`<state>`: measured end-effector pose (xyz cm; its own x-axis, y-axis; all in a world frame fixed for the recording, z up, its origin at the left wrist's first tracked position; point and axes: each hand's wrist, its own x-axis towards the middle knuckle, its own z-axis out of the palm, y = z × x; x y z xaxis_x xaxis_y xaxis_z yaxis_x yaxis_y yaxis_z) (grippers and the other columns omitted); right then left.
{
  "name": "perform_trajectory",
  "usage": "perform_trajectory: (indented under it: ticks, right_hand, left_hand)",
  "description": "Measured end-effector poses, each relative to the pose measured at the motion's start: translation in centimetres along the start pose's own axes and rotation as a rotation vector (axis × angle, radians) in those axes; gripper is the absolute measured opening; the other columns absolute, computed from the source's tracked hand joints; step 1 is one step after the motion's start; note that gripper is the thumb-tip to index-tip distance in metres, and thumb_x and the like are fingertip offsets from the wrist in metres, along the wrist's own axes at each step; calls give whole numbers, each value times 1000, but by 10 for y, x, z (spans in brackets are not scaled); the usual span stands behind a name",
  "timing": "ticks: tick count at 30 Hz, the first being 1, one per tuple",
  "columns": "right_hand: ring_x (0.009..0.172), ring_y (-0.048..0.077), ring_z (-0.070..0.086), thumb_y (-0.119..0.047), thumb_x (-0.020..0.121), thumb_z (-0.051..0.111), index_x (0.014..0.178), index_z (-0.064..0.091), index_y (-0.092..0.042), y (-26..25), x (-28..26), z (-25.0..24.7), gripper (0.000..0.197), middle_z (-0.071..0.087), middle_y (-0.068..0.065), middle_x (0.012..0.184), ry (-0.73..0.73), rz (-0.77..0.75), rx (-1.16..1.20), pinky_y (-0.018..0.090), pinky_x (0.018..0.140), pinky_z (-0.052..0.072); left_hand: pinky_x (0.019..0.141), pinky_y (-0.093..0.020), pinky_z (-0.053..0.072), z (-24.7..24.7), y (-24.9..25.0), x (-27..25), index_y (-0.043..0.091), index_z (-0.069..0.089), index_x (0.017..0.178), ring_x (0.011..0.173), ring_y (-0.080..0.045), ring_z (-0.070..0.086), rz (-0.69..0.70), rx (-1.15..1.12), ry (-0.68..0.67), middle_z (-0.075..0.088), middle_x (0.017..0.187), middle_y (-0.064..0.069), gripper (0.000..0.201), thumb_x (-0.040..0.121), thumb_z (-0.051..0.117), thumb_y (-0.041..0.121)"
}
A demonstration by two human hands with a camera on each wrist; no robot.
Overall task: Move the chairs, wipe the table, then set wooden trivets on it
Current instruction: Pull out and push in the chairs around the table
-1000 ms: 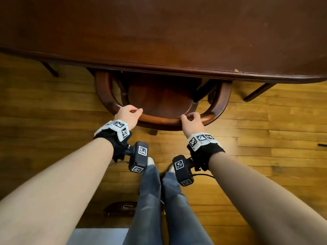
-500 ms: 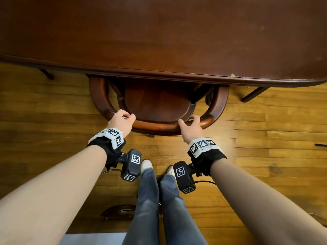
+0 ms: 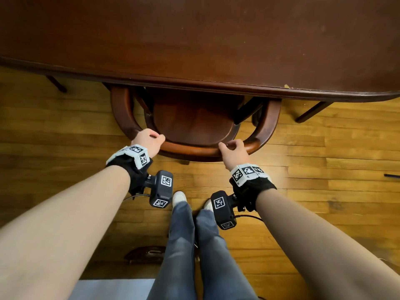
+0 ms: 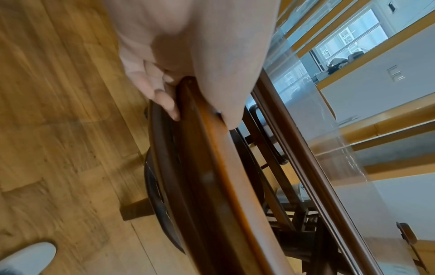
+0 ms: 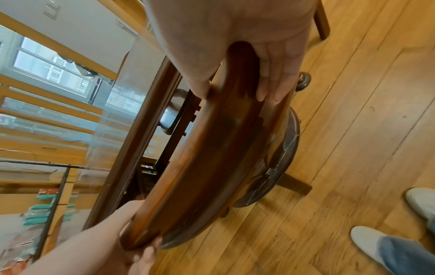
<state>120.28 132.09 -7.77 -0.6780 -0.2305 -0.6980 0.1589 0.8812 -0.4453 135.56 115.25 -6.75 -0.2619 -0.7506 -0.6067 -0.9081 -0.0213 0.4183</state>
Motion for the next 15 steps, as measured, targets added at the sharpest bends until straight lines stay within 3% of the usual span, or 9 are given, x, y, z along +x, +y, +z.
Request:
perform_trajectory:
  ticks: [4,10,12,15]
  right_hand:
    - [71,22,63,-50,87,52,117,43,-22,0,1,3,41,62,4,92,11,-9,5,31,67,50]
    - [59,10,49,-44,89,54,117,42,-17,-3,7,-14,40,49,-5,75,92,-47,-49,23,49,33]
    - [58,10,48,-46,89,54,118,41,-17,-3,7,-15,43,48,-6,75,75,-52,-73,25,51,35]
    - [62,13,51,-51,88,54,118,41,-17,-1,6,-13,47,56,0,86,45,-58,-86,28,64,42]
  left_hand:
    - [83,-33,41,-3,2,3,15,64,106,102,-34,58,8,26,37,65,108,-10,29,90,53,37]
    - [76,-29,36,15,4,-9,18,60,109,98,-28,55,-17,-15,37,60,103,-4,30,91,51,40]
    - [79,-30,38,14,3,-8,18,60,110,101,-28,56,-9,-17,26,62,107,-4,31,91,51,40]
    - [81,-30,38,11,1,-7,16,60,113,107,-29,56,13,-23,3,62,114,-6,34,92,51,41]
